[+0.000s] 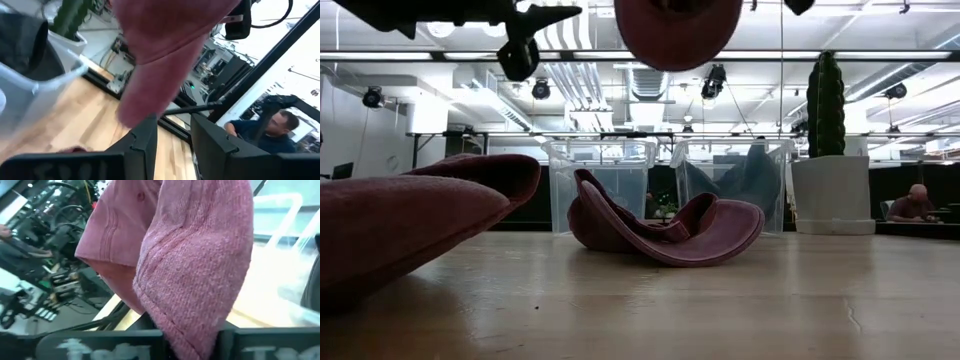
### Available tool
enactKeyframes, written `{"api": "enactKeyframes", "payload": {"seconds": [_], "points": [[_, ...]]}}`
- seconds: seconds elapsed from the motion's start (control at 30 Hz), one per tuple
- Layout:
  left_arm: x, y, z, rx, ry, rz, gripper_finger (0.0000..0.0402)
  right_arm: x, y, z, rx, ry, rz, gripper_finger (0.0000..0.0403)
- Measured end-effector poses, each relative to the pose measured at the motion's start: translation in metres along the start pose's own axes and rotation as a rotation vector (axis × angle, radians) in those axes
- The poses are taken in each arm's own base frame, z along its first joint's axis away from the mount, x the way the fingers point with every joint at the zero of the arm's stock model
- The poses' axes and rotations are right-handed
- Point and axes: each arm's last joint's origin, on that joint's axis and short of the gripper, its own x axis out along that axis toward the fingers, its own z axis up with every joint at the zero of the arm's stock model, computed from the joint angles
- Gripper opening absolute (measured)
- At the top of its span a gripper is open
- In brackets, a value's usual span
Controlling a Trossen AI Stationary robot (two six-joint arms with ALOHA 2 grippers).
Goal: Pick & Place hat
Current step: Put the bottom right red cap into the left transparent bin
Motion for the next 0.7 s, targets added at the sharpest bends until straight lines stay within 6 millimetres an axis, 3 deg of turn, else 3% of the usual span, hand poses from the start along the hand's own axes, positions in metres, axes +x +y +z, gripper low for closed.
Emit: {"api": "enactKeyframes", "payload": {"seconds": [0.27, 0.7], "points": [[0.009, -0.007, 0.014, 0.131, -0.078, 0.084, 0.0110, 0.023, 0.003, 0.004, -0.020, -0.013, -0.052, 0.0008], [0.027, -0.005, 0.013, 0.165, -0.028, 0.134, 0.0110, 0.028, 0.003, 0.011, -0.006, -0.044, -0.072, 0.0008]]}}
